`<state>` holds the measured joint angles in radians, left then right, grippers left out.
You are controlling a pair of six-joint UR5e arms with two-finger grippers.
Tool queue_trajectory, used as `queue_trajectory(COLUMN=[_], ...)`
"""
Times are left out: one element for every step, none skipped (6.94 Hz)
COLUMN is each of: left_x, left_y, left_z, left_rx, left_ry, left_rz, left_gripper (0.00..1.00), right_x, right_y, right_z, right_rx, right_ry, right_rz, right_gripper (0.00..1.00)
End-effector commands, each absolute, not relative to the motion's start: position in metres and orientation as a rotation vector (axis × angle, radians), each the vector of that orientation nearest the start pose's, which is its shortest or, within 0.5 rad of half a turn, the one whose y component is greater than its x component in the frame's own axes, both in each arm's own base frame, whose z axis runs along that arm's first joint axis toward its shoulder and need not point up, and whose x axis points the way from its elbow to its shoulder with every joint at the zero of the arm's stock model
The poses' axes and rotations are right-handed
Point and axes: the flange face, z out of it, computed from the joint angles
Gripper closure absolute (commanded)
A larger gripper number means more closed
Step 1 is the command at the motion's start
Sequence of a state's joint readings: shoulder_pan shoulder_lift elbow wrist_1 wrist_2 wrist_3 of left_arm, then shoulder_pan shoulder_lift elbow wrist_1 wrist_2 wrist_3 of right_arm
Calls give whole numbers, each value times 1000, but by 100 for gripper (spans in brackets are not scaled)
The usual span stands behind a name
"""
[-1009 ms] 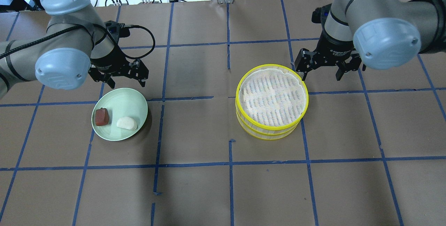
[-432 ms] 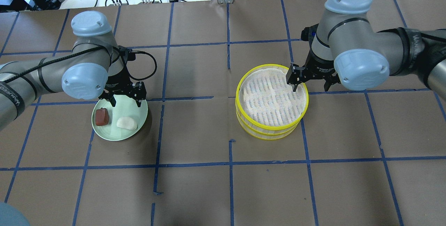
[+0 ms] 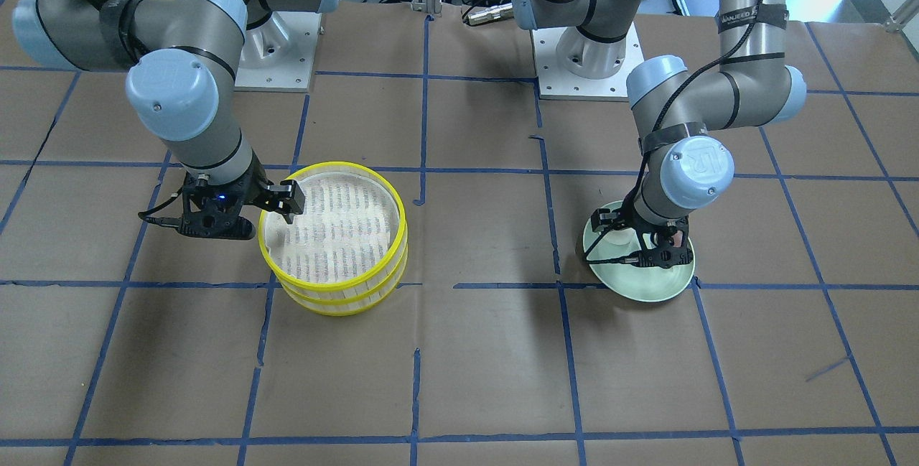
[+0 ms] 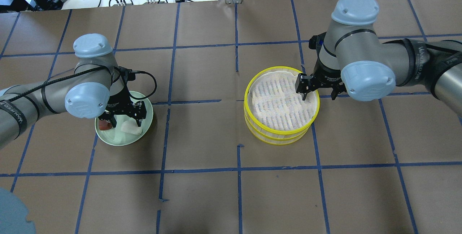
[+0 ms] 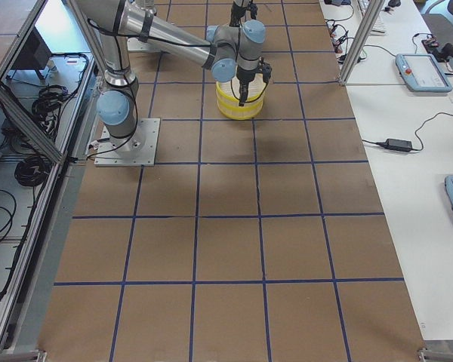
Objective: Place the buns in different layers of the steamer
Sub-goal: 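Grasp the white bun with the left gripper while the right grips the top tier rim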
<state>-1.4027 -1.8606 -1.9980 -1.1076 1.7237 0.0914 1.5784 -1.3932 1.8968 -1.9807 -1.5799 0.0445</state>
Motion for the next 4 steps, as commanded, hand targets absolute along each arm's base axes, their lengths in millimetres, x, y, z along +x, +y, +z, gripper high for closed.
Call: queue_trajectory(left_x=[-31, -31, -31, -33], left_y=[-499, -499, -498, -498], left_z=[179, 179, 177, 179], left_rx=[-89, -89, -89, -93], left_ry=[2991, 2993, 2992, 2999], left_rz=[446, 446, 453, 447], left_gripper=[17, 17, 18, 21], right_x=[136, 136, 135, 135], right_y=[-509, -509, -510, -511], right_z=[268, 269, 271, 274], right_rx=[57, 57, 54, 54], right_ry=[3151, 3154, 3160, 3161], right_rz=[190, 191, 184, 174], right_gripper=[38, 68, 78, 82])
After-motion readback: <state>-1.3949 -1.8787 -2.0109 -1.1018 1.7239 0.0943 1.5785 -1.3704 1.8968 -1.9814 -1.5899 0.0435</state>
